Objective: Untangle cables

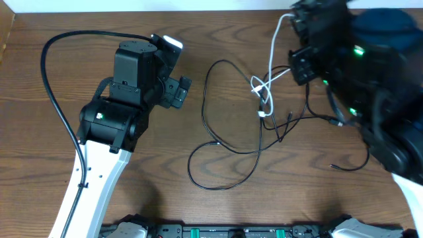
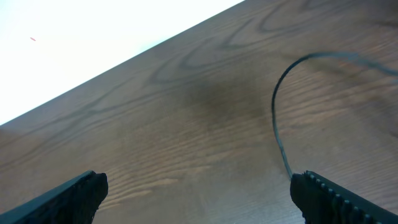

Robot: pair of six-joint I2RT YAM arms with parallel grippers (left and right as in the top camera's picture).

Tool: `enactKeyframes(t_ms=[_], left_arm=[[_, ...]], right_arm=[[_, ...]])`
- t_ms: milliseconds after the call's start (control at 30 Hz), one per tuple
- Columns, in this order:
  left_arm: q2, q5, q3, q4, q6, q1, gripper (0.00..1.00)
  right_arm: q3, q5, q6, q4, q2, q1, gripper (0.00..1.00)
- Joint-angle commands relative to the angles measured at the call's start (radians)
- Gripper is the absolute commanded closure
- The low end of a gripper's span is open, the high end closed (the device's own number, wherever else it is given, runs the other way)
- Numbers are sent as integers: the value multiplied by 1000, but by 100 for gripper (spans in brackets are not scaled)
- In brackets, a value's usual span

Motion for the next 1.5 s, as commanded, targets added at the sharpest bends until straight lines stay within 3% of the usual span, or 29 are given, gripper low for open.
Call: enactKeyframes(t_ms=[0, 500, 867, 1333, 1467], left_arm=[[6, 5, -2, -2, -13, 4, 0], [6, 5, -2, -14, -13, 4, 0], [74, 110, -2, -28, -13, 4, 0], [408, 573, -2, -12, 200, 0, 0], [455, 801, -2, 12, 326, 0, 0]], right_arm=[[23, -47, -16, 5, -24, -2, 99], [21, -114, 13, -238, 217, -2, 99], [22, -108, 19, -240, 233, -2, 99], [22, -46, 14, -245, 142, -2, 99], [22, -31, 15, -254, 129, -2, 99]])
